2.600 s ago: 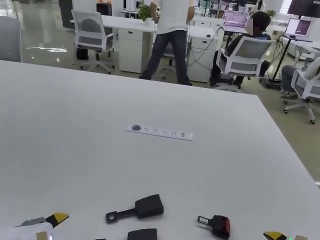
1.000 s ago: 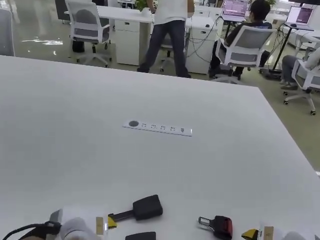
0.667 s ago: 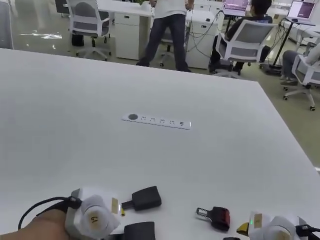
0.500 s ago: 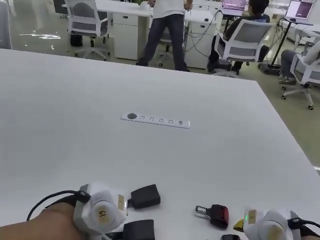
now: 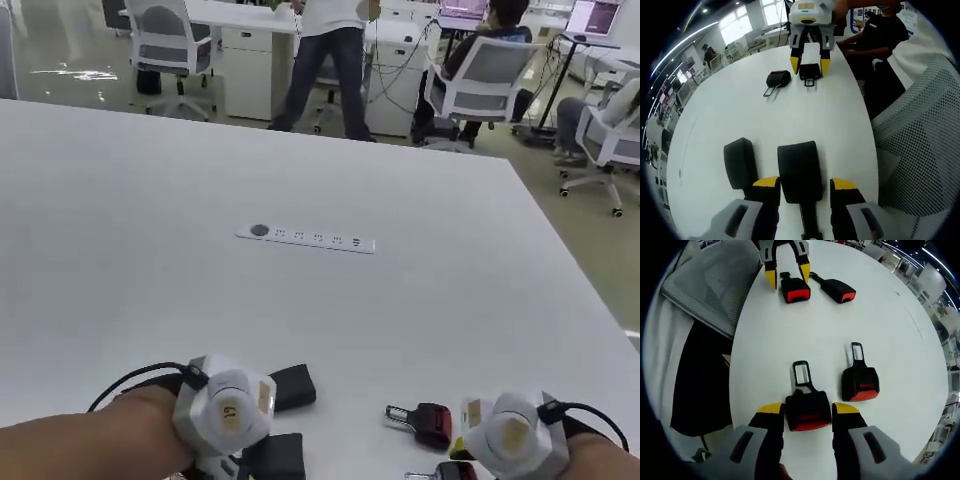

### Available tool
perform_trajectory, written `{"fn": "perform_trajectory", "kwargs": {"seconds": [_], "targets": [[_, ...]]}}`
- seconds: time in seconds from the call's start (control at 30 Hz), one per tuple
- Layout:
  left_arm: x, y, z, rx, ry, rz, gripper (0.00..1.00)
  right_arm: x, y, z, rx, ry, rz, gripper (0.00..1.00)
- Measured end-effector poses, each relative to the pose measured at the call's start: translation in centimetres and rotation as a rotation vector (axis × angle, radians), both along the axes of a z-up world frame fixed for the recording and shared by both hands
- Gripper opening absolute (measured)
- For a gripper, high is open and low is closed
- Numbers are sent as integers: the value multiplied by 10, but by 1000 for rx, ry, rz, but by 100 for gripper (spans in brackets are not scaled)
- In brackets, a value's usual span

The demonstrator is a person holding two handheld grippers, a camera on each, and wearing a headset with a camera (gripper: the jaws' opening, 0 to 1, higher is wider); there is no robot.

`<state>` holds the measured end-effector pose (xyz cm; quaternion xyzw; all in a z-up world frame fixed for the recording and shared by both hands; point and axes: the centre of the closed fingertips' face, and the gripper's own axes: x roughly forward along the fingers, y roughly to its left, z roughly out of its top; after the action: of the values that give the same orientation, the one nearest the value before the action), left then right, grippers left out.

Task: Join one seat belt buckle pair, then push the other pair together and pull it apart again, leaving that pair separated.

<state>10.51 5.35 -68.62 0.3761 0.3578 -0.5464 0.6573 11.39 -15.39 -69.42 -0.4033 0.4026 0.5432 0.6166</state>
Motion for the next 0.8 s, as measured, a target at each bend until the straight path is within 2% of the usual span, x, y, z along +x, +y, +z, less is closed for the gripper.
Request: {"fn": "perform_trajectory", "kwargs": {"seconds": [0.03, 0.17, 0.23, 0.3, 0.57, 0.67, 0.8], "targets": [[-2, -2, -2, 18, -1, -23, 40, 0, 0, 1, 4, 19, -14, 34], [1, -4, -4, 21, 6, -34, 35, 0, 0, -1, 16, 27, -4, 34], [-3, -4, -7, 46, -4, -56, 36, -1, 1, -2, 30, 46, -7, 34], [-3, -4, -6, 39, 4, -37, 36, 1, 0, -3, 35, 64, -25, 34], [-5, -3, -8, 32, 14, -41, 34, -1, 2, -5, 37, 62, -26, 34], [-5, -3, -9, 34, 20, -39, 34, -2, 4, -6, 17, 73, -62, 34], [-5, -5, -9, 40, 27, -42, 34, -4, 18, -5, 28, 65, -47, 34]]}}
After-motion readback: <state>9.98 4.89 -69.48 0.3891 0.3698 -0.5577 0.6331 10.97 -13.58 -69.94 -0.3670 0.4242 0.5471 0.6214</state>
